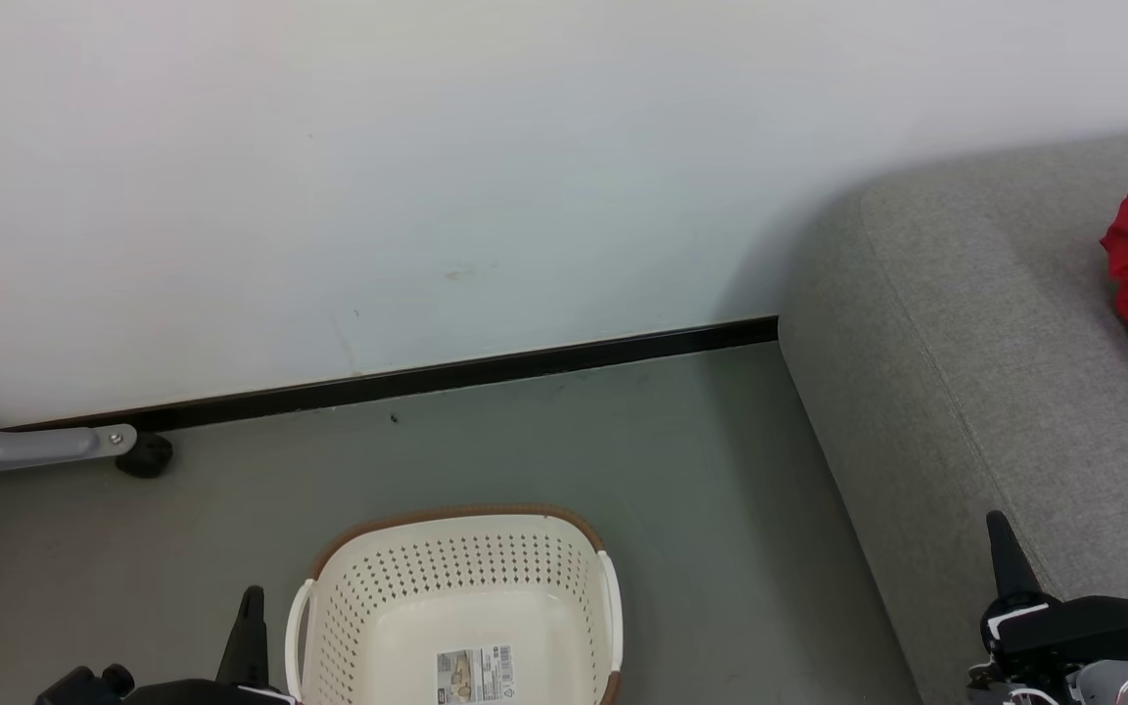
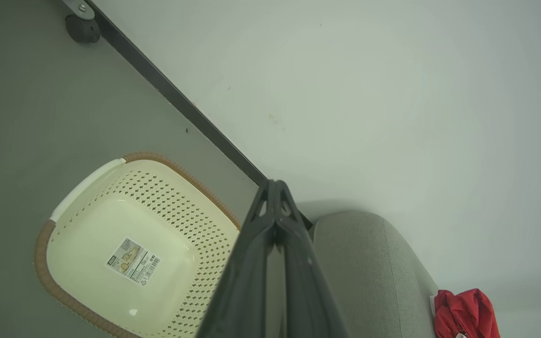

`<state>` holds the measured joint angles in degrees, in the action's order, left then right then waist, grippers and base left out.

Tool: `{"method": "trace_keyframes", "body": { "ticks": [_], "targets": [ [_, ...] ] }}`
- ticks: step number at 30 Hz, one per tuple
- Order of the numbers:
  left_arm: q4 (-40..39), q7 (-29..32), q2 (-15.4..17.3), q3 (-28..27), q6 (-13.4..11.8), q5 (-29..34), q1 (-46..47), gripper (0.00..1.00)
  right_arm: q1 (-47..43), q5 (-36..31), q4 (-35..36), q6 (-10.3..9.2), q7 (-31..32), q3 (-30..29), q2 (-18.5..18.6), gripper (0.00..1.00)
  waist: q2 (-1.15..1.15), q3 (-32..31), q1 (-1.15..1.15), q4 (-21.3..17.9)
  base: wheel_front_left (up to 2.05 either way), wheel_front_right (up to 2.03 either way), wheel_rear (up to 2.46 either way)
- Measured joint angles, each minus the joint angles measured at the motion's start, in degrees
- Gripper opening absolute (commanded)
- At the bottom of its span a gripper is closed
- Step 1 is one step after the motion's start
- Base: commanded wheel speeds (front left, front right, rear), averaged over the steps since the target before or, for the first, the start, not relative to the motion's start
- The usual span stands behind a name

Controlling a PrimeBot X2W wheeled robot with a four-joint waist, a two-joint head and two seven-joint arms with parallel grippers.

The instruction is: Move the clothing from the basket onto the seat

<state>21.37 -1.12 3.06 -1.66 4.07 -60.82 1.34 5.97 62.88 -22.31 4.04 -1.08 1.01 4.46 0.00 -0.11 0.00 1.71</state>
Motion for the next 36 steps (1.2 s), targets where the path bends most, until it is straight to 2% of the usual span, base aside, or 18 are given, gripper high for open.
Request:
{"method": "trace_keyframes", "body": {
  "ticks": [36],
  "targets": [
    [-3.5,7.1,-0.7,-3.2,2.6,-28.4,2.2,0.00,-0.1,26.4,4.4,2.55,7.1,-8.3,-1.8,0.00,0.00,0.2,0.00,-1.6,0.00,0.00,0.00]
  ]
}}
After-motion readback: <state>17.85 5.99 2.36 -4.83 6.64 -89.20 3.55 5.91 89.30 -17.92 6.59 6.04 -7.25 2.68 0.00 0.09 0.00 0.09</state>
